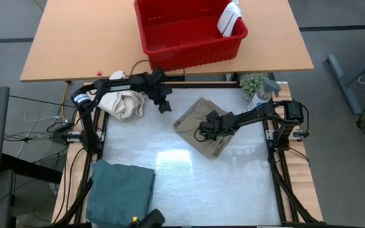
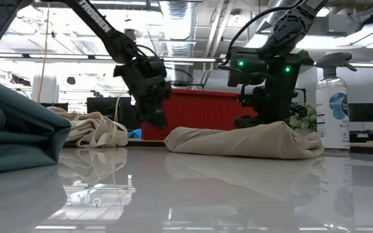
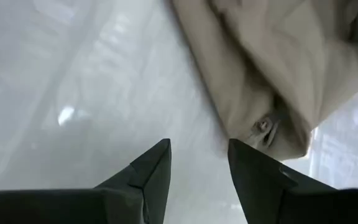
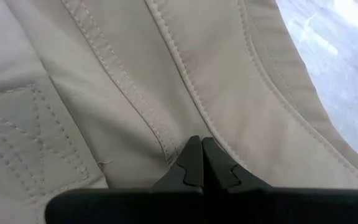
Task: Fold Laundry from Bin
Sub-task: Fold the brown shorts
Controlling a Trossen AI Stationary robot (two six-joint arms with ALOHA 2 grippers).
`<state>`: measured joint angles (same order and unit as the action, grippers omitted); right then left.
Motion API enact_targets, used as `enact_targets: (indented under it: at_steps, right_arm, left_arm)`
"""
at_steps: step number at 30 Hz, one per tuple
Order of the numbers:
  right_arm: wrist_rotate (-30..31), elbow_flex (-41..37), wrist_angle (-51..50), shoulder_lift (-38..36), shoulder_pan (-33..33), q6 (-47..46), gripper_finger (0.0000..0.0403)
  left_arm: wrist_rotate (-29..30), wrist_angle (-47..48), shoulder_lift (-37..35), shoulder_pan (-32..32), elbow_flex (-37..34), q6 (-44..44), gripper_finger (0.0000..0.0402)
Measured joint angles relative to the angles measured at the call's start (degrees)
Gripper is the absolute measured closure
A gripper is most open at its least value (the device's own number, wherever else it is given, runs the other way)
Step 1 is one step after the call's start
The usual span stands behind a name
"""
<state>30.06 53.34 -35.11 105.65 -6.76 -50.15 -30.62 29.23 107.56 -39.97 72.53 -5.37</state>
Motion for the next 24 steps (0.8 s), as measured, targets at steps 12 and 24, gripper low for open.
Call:
enact_targets:
  at_steps: [12, 24]
  right_arm:
    - [1.44, 3.00, -6.91, -8.22, -2.67, 3.08, 0.0380]
    - [1.91, 3.19, -8.75, -22.38, 2.29, 1.24, 0.0390]
  left_arm:
    - [-29.16, -1.89, -1.08, 5.58, 0.02, 3.37, 0.0251]
    - [-13.93, -18.42, 0.84, 18.51, -0.11, -4.54, 0.0264]
